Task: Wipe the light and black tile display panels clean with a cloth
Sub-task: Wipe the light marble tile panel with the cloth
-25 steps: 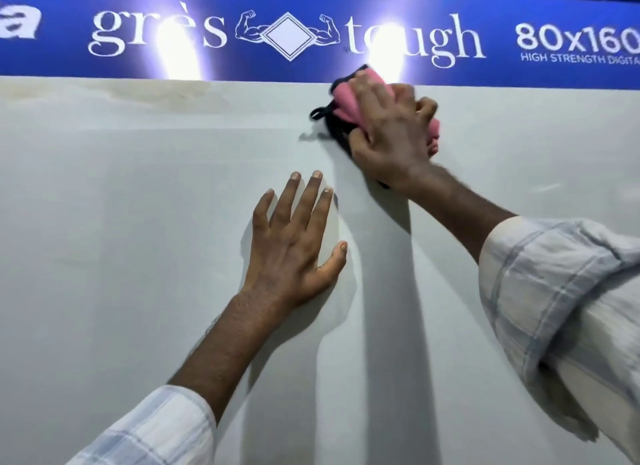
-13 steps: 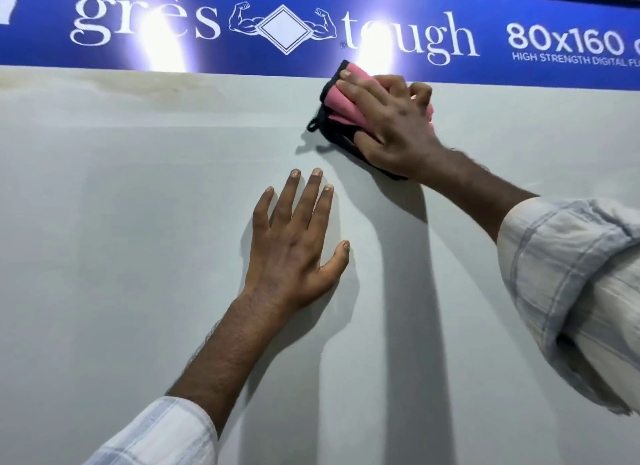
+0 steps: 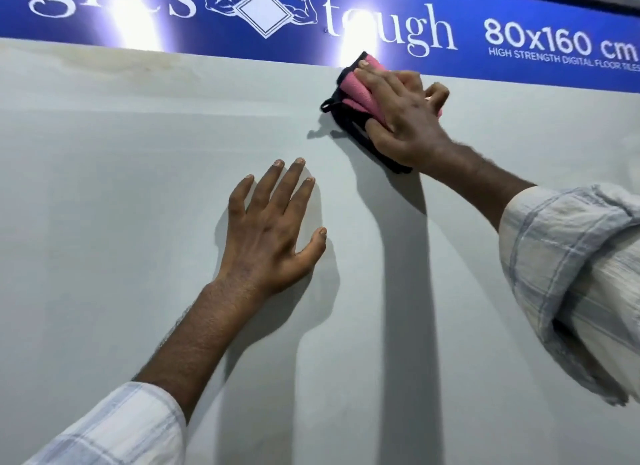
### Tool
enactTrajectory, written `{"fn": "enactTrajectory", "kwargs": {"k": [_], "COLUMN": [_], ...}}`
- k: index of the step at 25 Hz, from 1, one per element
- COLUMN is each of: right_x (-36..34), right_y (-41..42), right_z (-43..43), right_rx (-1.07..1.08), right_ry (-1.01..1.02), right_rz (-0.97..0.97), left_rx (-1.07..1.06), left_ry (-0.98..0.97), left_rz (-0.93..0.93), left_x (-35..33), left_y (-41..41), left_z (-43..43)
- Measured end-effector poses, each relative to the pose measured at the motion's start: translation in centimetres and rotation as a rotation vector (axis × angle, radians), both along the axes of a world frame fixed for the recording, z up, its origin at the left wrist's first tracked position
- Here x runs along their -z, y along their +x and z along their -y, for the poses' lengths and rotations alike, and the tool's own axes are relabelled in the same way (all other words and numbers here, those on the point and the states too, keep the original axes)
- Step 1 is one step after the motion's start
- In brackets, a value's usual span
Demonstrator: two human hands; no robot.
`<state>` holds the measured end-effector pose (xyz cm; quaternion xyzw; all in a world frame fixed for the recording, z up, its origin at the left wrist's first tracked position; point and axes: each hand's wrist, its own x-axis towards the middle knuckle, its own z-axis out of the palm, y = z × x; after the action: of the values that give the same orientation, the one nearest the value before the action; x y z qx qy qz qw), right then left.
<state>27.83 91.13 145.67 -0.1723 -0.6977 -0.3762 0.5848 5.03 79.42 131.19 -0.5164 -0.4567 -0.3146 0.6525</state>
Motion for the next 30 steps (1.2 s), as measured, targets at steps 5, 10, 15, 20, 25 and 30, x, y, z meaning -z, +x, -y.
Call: {"fn": "enactTrajectory", "kwargs": {"k": [5,10,15,20,25,30], "right_x": [-1.4,-2.7,-3.5,-0.6,-2.8,0.9], "right_y": [5.0,6.1,10.6,7.7,12.1,11.0], "right_z": [-4.1,-5.1,-7.5,-6.2,-8.9,-8.9], "right_rx": [-0.016,0.028,-0.034,-0.016,-0.050,-0.028], "right_ry": [-0.110,-0.060,0.040,-0.034,-0.038,0.104], "right_rz": [-0.225,-0.086,-0.001,-0.041,-0.058,0.119], "left_rx": [0.068,0.071,-0.051,-0.148,-0.140,-0.109], "left_ry": [-0.052,-0.021,-0.022,0.051,0.068,0.085], "left_rz": [0.051,0.057,0.124,0.065,0.044,0.030], "left_x": [0.9,0.4,2.0,2.1,2.2,2.2], "left_y": [4.2,10.5,12.5,12.0,11.8,11.7], "left_z": [-0.6,-4.7,-7.8,-8.3,-8.5,-8.6]}}
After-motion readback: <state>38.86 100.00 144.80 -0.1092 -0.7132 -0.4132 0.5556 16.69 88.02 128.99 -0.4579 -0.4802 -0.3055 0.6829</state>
